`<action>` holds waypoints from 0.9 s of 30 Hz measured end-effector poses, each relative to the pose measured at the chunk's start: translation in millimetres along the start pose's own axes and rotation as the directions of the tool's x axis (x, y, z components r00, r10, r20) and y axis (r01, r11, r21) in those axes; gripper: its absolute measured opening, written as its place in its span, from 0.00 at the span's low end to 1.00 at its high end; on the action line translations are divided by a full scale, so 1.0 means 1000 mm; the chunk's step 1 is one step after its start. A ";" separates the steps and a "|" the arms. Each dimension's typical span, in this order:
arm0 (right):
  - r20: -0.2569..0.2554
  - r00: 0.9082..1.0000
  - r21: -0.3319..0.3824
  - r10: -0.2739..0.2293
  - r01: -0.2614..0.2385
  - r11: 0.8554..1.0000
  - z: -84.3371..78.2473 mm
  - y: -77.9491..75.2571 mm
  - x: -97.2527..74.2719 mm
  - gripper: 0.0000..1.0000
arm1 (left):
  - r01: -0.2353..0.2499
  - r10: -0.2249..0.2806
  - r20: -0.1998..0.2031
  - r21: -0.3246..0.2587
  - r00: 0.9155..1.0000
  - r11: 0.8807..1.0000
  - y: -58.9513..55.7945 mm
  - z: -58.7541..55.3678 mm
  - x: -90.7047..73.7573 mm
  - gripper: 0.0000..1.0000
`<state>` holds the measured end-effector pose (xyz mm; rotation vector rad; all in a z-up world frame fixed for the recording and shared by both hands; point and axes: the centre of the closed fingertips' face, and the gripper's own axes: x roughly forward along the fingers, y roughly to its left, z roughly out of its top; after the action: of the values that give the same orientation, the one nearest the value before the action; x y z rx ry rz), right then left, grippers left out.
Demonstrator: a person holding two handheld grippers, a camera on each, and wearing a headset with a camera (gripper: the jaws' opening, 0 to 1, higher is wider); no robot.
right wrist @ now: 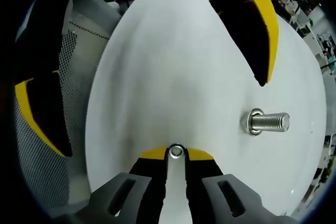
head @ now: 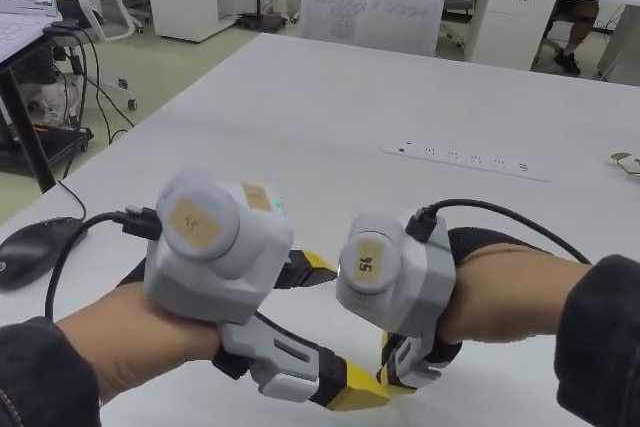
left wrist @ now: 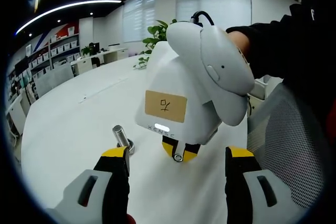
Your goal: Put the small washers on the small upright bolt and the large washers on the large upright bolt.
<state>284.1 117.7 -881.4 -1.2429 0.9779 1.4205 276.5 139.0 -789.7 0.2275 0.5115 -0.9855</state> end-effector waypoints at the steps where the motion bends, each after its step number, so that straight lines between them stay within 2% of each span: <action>1: -0.001 1.000 0.001 0.000 0.000 1.000 0.000 0.000 0.000 0.13 | 0.000 0.000 0.000 0.000 1.000 1.000 0.000 0.000 0.000 0.74; 27: 0.027 1.000 0.026 -0.005 0.004 1.000 0.001 0.000 -0.001 0.13 | -0.003 0.003 0.004 0.003 1.000 1.000 0.001 0.000 -0.002 0.74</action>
<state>283.4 118.5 -879.9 -1.2031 0.9712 1.4134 276.0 140.9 -788.6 0.2290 0.5059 -0.9833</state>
